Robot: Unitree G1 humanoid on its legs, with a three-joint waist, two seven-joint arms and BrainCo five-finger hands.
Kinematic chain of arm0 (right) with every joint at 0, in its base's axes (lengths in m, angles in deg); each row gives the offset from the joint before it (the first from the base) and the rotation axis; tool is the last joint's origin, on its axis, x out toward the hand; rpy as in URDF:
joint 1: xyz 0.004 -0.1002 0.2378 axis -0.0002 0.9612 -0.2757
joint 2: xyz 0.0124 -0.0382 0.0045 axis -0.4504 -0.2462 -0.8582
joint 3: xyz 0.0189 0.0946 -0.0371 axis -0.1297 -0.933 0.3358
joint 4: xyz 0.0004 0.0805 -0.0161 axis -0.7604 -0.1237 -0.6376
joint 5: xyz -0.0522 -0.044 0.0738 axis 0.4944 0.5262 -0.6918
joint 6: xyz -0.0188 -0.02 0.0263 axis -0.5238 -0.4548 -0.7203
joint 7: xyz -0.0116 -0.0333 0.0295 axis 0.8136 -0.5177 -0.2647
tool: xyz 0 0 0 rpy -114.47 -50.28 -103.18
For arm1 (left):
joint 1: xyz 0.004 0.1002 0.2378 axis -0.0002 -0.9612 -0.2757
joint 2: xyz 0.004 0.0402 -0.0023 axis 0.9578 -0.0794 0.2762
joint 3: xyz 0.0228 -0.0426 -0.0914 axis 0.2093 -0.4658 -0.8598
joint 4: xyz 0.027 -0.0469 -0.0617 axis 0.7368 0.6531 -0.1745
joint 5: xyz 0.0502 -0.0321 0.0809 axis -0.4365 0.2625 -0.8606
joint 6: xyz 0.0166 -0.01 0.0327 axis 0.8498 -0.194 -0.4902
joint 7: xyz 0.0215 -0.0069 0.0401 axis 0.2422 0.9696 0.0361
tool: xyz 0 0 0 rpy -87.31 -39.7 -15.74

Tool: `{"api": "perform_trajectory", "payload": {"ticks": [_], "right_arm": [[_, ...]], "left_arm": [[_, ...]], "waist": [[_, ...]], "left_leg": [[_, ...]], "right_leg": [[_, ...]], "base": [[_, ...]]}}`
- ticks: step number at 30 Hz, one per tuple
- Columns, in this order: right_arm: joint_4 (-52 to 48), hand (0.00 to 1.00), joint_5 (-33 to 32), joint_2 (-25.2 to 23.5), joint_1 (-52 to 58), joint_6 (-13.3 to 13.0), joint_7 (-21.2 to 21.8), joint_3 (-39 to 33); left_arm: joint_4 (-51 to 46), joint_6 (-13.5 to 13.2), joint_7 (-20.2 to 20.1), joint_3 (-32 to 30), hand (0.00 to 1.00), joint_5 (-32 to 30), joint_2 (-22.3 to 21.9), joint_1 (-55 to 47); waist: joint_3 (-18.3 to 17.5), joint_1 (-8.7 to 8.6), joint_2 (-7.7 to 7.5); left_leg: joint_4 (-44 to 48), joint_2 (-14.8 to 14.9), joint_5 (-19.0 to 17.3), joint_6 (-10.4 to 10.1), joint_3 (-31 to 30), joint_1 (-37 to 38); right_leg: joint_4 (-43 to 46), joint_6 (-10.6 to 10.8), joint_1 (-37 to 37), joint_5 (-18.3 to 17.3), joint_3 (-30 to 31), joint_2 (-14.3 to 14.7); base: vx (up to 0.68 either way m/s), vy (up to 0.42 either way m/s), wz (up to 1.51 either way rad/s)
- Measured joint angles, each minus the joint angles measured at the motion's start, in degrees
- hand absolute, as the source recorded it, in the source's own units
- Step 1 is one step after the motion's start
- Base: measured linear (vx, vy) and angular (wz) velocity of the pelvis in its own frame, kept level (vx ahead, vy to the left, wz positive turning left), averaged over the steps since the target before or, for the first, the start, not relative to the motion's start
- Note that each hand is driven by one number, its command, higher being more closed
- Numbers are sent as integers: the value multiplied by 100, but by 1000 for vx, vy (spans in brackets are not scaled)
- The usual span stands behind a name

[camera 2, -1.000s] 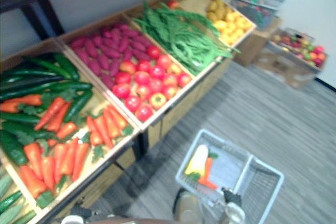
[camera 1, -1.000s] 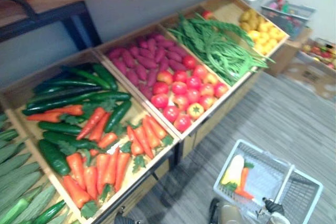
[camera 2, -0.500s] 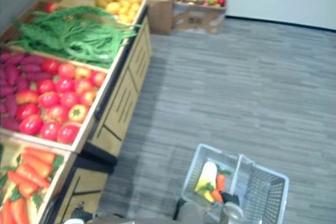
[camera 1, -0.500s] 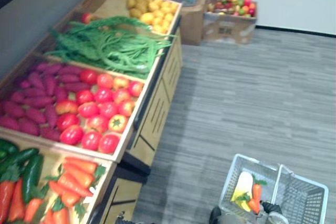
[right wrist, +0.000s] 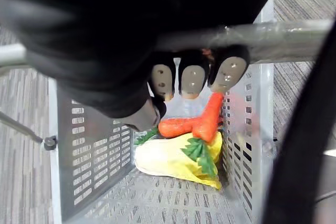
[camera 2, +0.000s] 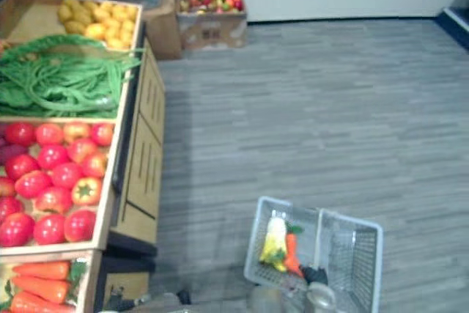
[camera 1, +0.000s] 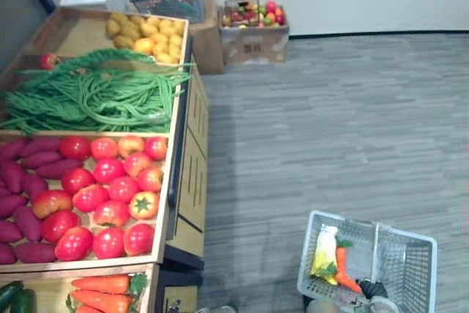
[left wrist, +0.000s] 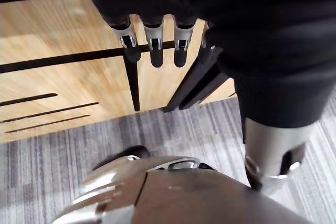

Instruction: Pick vegetable in the basket

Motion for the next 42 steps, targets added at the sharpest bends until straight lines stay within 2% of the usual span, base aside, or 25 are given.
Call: {"api": "perform_trajectory", "payload": {"ticks": [3,7,11,15,16,18,19,20,22,23,24,25,26,27,29,30,31,33,35,37,39,40,42], "right_arm": [[-1,100,-1,-4,27,0,0,14],[-39,100,-8,25,94,-23,-1,11],[-42,100,-27,19,67,-24,7,14],[-73,100,-30,-5,-101,-114,68,61],[-89,100,-29,-3,-94,-137,88,105],[-103,100,-12,-7,-75,-144,85,151],[-102,100,-2,-25,-60,-138,89,201],[-123,100,8,-40,-44,-140,97,222],[-192,100,25,-31,-36,-115,92,138],[-215,100,29,-30,-33,-105,92,124],[-243,100,34,-36,-35,-104,84,126],[-255,100,37,-43,-22,-99,85,145],[-251,100,38,-49,-4,-93,85,169],[-245,100,38,3,3,-84,83,234],[-241,100,29,95,-35,-87,78,271],[-210,100,-18,141,-27,-85,61,258],[-122,100,-34,175,27,-84,41,277],[-48,100,-25,219,90,-87,10,352],[-40,100,34,276,192,-87,-17,454],[-31,100,33,271,248,-88,-14,440],[-7,100,32,276,318,-86,-9,372],[29,100,33,261,322,-86,-9,331],[77,100,32,296,336,-88,-9,317]], "left_arm": [[7,15,35,15,0,-85,2,-8],[8,39,93,35,0,-198,-44,-19],[4,33,112,128,0,-215,-22,-11],[4,31,144,376,0,-243,106,2],[4,31,144,443,0,-250,140,-5],[-15,25,141,470,0,-254,156,-5],[-33,13,124,470,0,-255,180,-12],[-63,-30,116,480,0,-256,182,-25],[-57,-11,153,520,0,-263,185,-73],[-58,-16,159,523,0,-266,202,-86],[-65,-25,193,536,0,-265,276,-110],[-59,-21,220,581,0,-265,397,-128],[-55,-17,246,583,0,-264,449,-135],[-46,-15,322,562,0,-259,452,-118],[-45,-14,397,497,0,-246,272,-111],[-43,-13,412,464,0,-246,178,-123],[-43,-16,439,471,0,-242,104,-151],[-50,-21,435,526,0,-239,50,-152],[-61,-71,432,601,0,-239,-52,-125],[-68,-96,414,682,0,-238,-68,-118],[-56,-92,391,685,0,-239,-75,-116],[-55,-92,375,687,0,-239,-72,-115],[-41,-81,336,706,0,-242,-55,-114]], "waist": [[-27,-5,-5],[-88,-11,67],[-107,9,44],[-29,17,-1],[26,12,-23],[26,10,-28],[18,23,-42],[19,39,-97],[15,30,-69],[13,32,-54],[-10,54,-54],[-62,76,-139],[-98,76,-195],[-136,96,-219],[-93,70,50],[-98,16,170],[-119,-9,221],[-167,4,270],[-200,-2,302],[-220,-8,321],[-225,-14,334],[-223,-10,325],[-232,-16,298]], "left_leg": [[-94,-12,-2,-2,9,74],[-184,-12,-20,-24,55,113],[-198,-17,-69,-26,171,136],[-139,55,-100,-21,356,288],[-130,55,-125,8,363,445],[-118,127,-215,68,421,537],[-109,131,-215,73,447,509],[-77,127,-214,75,456,491],[44,250,-232,18,441,473],[116,329,-258,-38,434,430],[266,481,-278,-156,411,307],[330,552,-246,-304,357,186],[333,573,-215,-370,315,123],[209,791,-71,-617,305,92],[163,1023,57,-731,264,96],[188,1143,209,-766,154,95],[359,1260,482,-746,-52,84],[593,1290,801,-701,-188,-1],[802,1294,1232,-417,-73,-161],[748,1317,1454,-319,144,-219],[648,1288,1515,-330,173,-274],[558,1189,1411,-433,153,-260],[200,993,1375,-444,154,-82]], "right_leg": [[0,11,6,6,7,6],[-71,41,-20,27,128,51],[62,43,-155,45,234,71],[1340,-218,-791,-125,54,154],[1719,-262,-816,-154,-61,127],[1830,-275,-848,-177,-196,9],[1867,-374,-879,-268,-267,-45],[2091,-560,-930,-455,-442,-197],[2406,-580,-933,-474,-463,-448],[2443,-577,-938,-472,-402,-483],[2445,-478,-987,-411,-127,-503],[2258,-135,-998,-279,19,-551],[2106,154,-971,-357,8,-596],[1750,236,-784,-860,-305,-418],[1704,181,-718,-889,-444,-169],[1708,95,-641,-938,-515,-42],[1667,-5,-458,-994,-638,58],[1597,-77,-265,-1035,-689,83],[1348,-166,-92,-1016,-816,59],[1167,-261,-52,-946,-925,106],[997,-314,90,-852,-1041,111],[921,-315,152,-811,-1125,51],[899,-268,206,-781,-1261,-6]], "base": [[-15,20,-11],[-3,-15,-12],[10,10,-19],[-16,-8,-40],[-58,-6,-14],[-31,-7,-5],[-21,-37,0],[-13,-43,5],[9,-90,7],[49,-167,-2],[85,-238,-6],[97,-272,-3],[161,-429,-9],[168,-475,-9],[118,-367,0],[96,-290,21],[107,-287,20],[81,-241,17],[27,-218,21],[17,-120,27],[33,-54,35],[24,85,38],[16,107,39]]}}
